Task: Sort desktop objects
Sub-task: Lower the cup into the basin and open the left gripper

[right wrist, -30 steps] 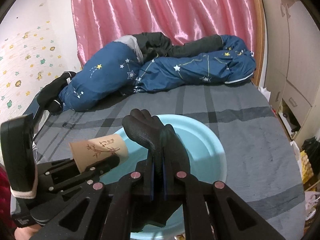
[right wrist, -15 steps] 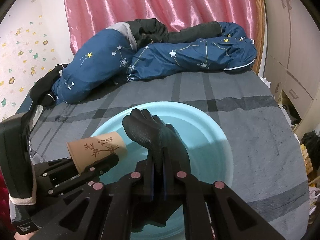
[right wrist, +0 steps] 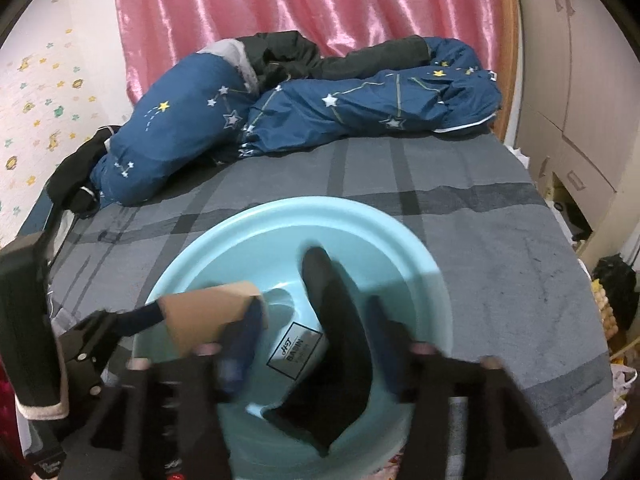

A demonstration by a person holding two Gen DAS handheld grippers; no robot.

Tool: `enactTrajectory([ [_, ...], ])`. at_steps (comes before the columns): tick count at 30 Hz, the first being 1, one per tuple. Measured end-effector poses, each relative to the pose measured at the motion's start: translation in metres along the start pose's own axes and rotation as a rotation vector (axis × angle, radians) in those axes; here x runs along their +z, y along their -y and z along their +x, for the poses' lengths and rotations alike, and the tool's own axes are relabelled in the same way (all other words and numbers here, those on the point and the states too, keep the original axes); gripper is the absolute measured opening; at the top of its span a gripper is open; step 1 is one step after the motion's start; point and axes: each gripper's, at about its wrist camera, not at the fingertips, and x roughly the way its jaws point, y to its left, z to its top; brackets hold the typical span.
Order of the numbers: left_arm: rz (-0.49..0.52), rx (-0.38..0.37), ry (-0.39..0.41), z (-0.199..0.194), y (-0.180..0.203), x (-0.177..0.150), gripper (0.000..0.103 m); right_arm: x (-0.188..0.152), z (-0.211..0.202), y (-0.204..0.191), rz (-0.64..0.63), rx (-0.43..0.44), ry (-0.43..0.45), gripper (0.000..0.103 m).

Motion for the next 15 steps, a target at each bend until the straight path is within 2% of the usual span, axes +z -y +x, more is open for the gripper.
enactTrajectory([
  [1, 0.001, 0.010, -0.005, 0.000, 0.000, 0.000, 0.103, 0.000, 0.000, 0.001, 0.003, -0.008, -0.002, 0.091],
  [3, 0.008, 0.027, -0.006, -0.001, 0.000, -0.001, 0.103, 0.000, -0.001, 0.002, 0.010, -0.009, 0.000, 0.101],
  [4, 0.010, 0.034, -0.003, -0.002, -0.001, -0.001, 0.103, 0.000, -0.001, 0.003, 0.014, -0.012, -0.001, 0.103],
  [10, 0.002, 0.040, 0.004, -0.013, -0.005, -0.004, 0.103, -0.002, -0.010, 0.002, 0.016, -0.038, -0.002, 0.103],
  [15, 0.009, 0.076, 0.009, -0.027, -0.009, -0.015, 0.103, -0.003, -0.028, -0.001, -0.002, -0.068, 0.022, 0.103],
])
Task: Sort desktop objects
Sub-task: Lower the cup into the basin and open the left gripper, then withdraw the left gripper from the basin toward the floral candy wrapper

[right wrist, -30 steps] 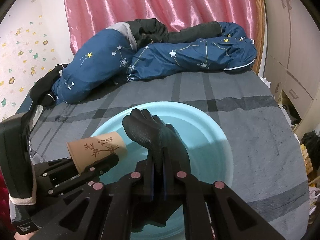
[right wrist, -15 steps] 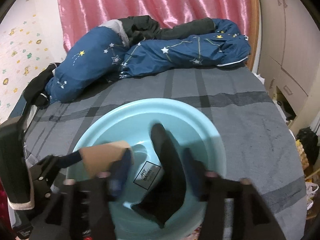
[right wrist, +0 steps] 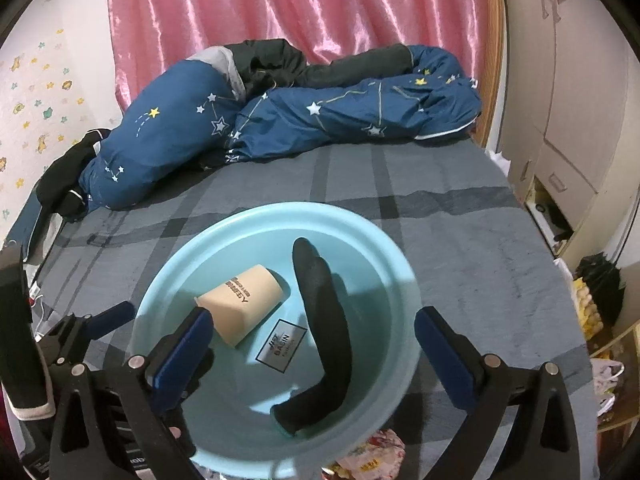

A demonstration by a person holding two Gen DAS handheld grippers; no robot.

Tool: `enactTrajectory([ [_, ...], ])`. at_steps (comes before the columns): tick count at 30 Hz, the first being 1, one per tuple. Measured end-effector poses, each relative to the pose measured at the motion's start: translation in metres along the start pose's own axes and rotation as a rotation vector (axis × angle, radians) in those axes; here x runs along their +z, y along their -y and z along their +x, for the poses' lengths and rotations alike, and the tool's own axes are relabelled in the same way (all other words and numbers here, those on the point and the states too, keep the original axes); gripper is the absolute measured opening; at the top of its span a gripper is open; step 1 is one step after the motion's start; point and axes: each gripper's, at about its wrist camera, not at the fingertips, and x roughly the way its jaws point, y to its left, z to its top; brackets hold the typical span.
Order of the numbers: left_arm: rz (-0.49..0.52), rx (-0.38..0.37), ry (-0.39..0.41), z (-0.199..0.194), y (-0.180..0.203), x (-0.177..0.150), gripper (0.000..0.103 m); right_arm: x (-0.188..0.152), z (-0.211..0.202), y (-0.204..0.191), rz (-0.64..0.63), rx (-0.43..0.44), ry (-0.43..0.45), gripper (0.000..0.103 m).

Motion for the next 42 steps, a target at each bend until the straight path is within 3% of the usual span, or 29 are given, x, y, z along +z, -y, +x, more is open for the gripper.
enactTrajectory([
  [19, -0.024, 0.045, 0.004, -0.059, -0.019, -0.036, 0.103, -0.022, -0.063, -0.016, -0.083, -0.017, 0.026, 0.103],
  [42, -0.039, 0.072, -0.028, -0.088, -0.035, -0.122, 0.103, -0.087, -0.107, -0.017, -0.153, -0.016, 0.045, 0.103],
])
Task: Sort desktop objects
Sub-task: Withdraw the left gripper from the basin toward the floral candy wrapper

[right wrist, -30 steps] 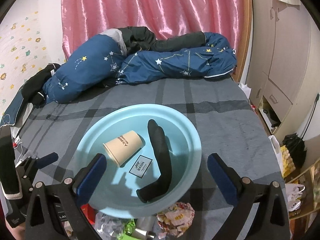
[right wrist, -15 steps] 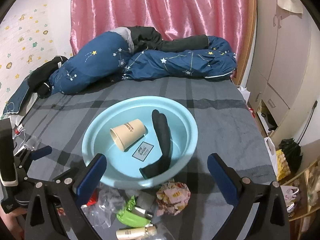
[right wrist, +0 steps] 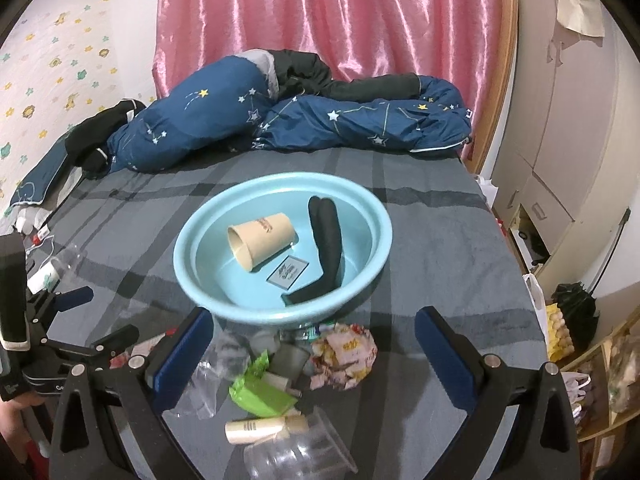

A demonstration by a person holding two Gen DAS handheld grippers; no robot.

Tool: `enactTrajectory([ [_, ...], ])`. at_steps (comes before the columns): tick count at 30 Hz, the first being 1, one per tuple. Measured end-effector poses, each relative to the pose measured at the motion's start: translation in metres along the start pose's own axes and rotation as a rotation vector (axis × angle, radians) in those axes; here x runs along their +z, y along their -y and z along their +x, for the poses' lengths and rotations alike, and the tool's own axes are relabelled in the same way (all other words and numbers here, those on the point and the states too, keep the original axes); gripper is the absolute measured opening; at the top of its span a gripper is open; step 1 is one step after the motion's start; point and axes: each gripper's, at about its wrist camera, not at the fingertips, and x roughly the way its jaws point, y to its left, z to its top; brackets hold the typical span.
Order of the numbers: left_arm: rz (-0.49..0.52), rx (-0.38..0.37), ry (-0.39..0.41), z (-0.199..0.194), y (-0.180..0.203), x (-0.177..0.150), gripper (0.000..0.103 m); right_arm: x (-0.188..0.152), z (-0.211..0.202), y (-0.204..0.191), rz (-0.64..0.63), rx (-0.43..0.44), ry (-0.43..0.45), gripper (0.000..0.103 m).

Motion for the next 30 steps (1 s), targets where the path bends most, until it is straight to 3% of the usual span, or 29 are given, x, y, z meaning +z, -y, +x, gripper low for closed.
enactTrajectory([
  [30, 0.004, -0.040, 0.023, 0.004, -0.013, -0.082, 0.103, -0.108, 0.019, -0.011, -0.145, 0.102, -0.014, 0.103],
])
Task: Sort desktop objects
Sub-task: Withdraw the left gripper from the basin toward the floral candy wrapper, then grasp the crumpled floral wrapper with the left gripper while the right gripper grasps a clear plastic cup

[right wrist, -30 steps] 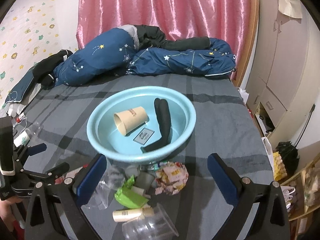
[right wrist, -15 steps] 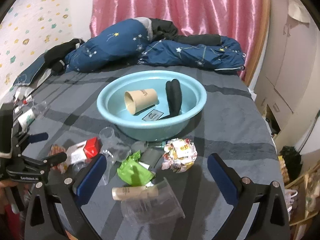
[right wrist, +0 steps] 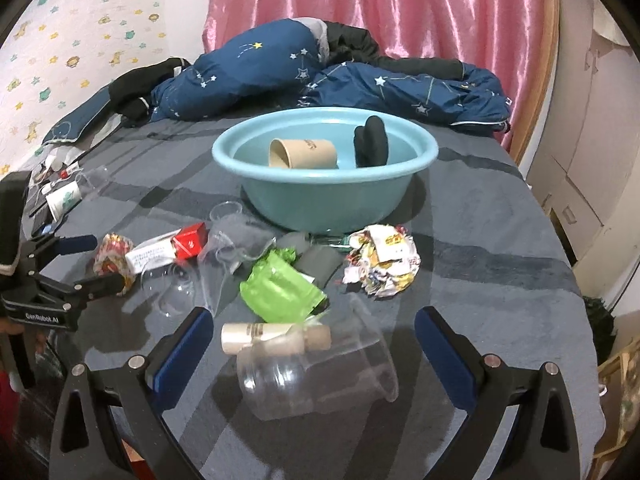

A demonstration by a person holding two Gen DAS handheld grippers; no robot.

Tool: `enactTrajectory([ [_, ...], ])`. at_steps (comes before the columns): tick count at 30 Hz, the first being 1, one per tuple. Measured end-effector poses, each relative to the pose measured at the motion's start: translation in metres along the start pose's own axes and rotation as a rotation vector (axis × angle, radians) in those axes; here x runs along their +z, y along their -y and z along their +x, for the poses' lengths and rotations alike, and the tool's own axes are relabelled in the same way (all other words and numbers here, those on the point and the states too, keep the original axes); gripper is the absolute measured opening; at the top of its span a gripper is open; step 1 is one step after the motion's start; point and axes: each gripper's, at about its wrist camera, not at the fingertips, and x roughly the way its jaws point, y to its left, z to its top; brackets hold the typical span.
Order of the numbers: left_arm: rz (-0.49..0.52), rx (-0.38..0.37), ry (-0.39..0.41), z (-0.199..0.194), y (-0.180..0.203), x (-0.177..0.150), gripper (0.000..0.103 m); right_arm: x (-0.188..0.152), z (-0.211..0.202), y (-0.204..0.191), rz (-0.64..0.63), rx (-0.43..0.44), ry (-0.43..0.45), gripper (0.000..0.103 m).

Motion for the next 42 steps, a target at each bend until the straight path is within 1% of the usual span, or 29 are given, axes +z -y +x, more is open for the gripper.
enactTrajectory([
  [4, -0.001, 0.004, 0.001, 0.007, -0.004, -0.009, 0.103, -0.008, 0.000, -0.003, -0.037, -0.003, 0.024, 0.103],
  [8, -0.041, 0.003, 0.006, 0.014, -0.012, -0.018, 0.103, -0.018, 0.002, -0.001, -0.048, -0.007, 0.055, 0.103],
  [10, -0.050, 0.001, -0.001, 0.018, -0.014, -0.022, 0.103, -0.025, 0.008, 0.002, -0.033, 0.023, 0.051, 0.103],
  [13, -0.043, 0.014, 0.006, 0.021, -0.015, -0.026, 0.103, -0.031, 0.013, -0.001, -0.052, 0.029, 0.050, 0.103],
  [15, -0.049, 0.023, 0.020, 0.023, -0.016, -0.027, 0.103, -0.036, 0.018, -0.003, -0.068, 0.012, 0.055, 0.103],
  [19, -0.037, 0.034, 0.040, 0.025, -0.015, -0.027, 0.103, -0.044, 0.026, -0.002, -0.049, 0.024, 0.053, 0.103],
  [23, -0.048, 0.033, 0.031, 0.028, -0.018, -0.026, 0.103, -0.048, 0.032, -0.002, -0.044, 0.034, 0.035, 0.103],
  [32, -0.047, 0.032, 0.021, 0.031, -0.017, -0.025, 0.103, -0.043, 0.027, -0.003, -0.051, 0.036, 0.054, 0.102],
  [36, -0.055, 0.025, 0.021, 0.032, -0.017, -0.024, 0.103, -0.043, 0.029, -0.002, -0.053, 0.037, 0.045, 0.100],
  [38, -0.053, 0.026, 0.014, 0.033, -0.018, -0.024, 0.103, -0.042, 0.029, -0.001, -0.048, 0.035, 0.045, 0.097],
  [40, -0.058, 0.017, 0.017, 0.033, -0.018, -0.023, 0.103, -0.043, 0.029, -0.001, -0.044, 0.046, 0.037, 0.092],
  [41, -0.062, 0.000, 0.020, 0.031, -0.018, -0.023, 0.100, -0.044, 0.028, -0.001, -0.047, 0.042, 0.039, 0.092],
  [42, -0.067, -0.016, 0.023, 0.031, -0.018, -0.022, 0.089, -0.044, 0.028, -0.001, -0.051, 0.040, 0.041, 0.088],
])
